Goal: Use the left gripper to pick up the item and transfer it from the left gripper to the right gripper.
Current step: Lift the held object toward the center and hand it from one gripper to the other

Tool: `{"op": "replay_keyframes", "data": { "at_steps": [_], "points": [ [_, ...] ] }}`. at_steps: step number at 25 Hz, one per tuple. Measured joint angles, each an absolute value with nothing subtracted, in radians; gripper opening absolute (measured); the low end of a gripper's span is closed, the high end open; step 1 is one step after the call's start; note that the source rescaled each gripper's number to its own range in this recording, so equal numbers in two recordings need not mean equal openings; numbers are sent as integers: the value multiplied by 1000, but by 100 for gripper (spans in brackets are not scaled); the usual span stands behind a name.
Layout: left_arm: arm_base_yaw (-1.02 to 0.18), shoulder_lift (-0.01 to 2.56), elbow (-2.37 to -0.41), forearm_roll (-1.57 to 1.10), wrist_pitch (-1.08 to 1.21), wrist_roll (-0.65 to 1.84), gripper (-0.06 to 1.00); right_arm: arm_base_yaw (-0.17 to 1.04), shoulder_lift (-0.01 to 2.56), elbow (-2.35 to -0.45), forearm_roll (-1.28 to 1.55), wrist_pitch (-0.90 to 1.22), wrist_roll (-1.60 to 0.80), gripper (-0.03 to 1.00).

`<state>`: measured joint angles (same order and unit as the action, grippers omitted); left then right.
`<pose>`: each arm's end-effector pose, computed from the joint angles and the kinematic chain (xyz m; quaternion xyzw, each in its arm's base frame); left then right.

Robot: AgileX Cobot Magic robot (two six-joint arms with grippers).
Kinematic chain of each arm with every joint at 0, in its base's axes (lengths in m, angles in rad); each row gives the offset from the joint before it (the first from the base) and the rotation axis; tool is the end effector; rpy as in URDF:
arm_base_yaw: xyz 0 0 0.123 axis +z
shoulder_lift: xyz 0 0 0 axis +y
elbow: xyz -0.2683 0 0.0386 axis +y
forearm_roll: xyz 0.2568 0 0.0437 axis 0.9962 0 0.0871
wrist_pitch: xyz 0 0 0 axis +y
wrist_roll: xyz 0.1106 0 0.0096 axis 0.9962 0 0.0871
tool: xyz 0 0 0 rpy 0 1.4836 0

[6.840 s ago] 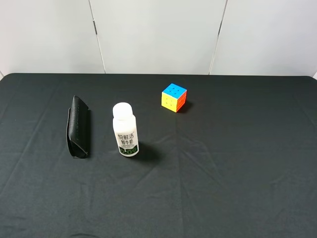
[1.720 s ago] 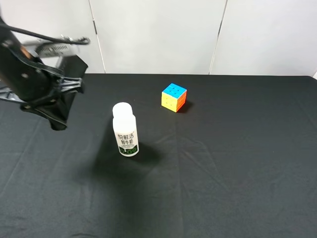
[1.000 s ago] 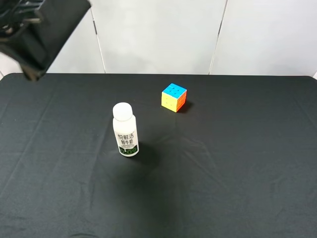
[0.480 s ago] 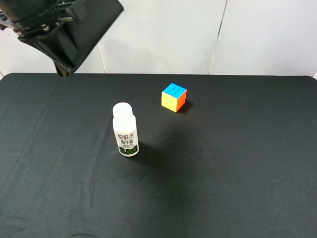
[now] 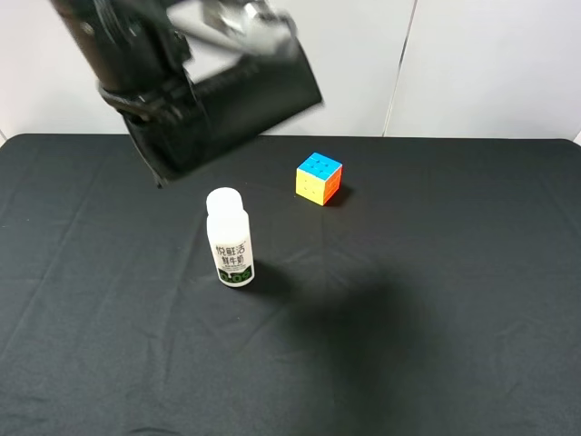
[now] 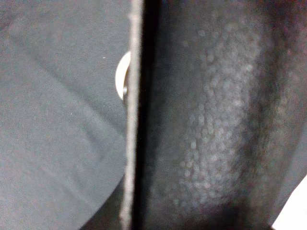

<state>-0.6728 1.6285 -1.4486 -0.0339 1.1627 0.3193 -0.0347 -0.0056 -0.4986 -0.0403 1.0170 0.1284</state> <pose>0.2707 -0.2201 0.2802 0.4663 0.8704 -0.0438 0.1517 0.0361 -0.0051 0.2766 0.0688 0.8375 0.0052 0.5421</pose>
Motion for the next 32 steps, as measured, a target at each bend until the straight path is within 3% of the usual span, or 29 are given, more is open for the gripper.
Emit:
{"op": "replay_keyframes", "data": {
  "at_steps": [8,13,20,32],
  "points": [
    [-799,1661,-1449,-17,1162,504,1,-35,-6,-499,70,1015,43,100],
    [-807,1662,-1449,-17,1162,556,1,-35,8,-499,213,1011,-95,100],
    [-807,1662,-1449,-13,1162,620,1,-22,230,-503,578,950,-388,100],
    [-807,1662,-1449,-13,1139,716,1,276,588,-504,971,750,-971,100]
  ]
}}
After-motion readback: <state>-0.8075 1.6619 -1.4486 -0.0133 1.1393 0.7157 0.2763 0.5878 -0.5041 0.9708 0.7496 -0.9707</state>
